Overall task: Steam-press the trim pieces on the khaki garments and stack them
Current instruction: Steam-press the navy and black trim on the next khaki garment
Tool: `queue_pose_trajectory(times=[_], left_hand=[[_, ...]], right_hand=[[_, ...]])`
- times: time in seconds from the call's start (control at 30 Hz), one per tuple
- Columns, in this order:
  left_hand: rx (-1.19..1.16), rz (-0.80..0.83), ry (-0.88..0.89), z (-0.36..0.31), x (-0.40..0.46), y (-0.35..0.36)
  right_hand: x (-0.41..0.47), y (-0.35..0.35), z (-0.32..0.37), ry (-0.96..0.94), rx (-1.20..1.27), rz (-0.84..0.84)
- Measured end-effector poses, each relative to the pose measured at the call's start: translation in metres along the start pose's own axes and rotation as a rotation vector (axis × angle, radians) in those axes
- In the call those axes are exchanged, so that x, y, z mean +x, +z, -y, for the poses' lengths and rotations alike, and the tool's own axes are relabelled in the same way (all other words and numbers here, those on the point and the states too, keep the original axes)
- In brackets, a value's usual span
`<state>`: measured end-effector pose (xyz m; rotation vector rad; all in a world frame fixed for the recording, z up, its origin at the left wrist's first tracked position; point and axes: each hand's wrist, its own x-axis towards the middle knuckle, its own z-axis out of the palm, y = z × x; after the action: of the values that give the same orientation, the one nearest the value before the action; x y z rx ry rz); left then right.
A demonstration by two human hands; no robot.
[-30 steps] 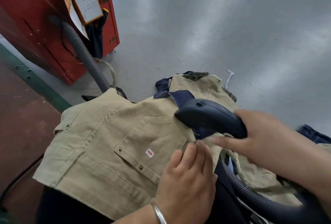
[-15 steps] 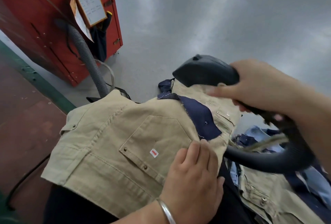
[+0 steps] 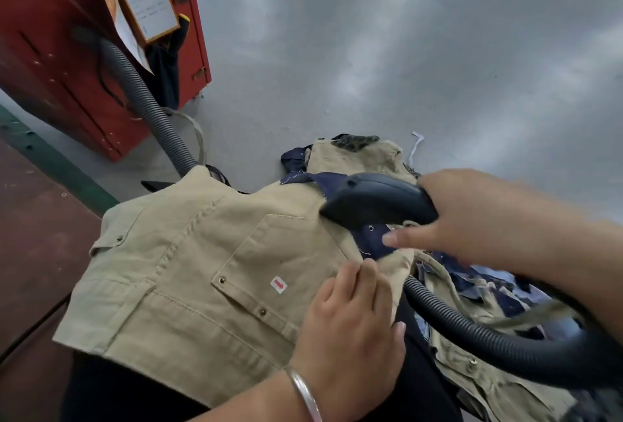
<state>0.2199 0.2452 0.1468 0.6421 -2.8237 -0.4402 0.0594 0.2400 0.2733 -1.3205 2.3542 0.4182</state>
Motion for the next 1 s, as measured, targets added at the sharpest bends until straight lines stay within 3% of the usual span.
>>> queue_pose_trajectory(times=[0.27,0.47,0.67,0.87,1.0], left_hand=[[-0.027,0.036,0.039,-0.004,-0.004,-0.004],[-0.007,0.06,0.063,-0.003,-0.003,-0.005],[-0.15,-0.047,0.086,0.006,0.001,-0.006],[-0.133,-0.07,0.083,0.006,0.0,-0.002],[-0.128,-0.055,0.073,0.005,0.0,-0.005]], right_hand=[[0.063,-0.036,0.047,-0.074,0.155,0.022],[0.03,-0.05,0.007,-0.033,0.243,-0.069],[-0.028,-0.014,-0.021,0.062,0.073,-0.01],[-0.007,-0.002,0.002,0.042,-0.052,0.014],[0.027,-0.011,0.021,0.012,0.093,0.016]])
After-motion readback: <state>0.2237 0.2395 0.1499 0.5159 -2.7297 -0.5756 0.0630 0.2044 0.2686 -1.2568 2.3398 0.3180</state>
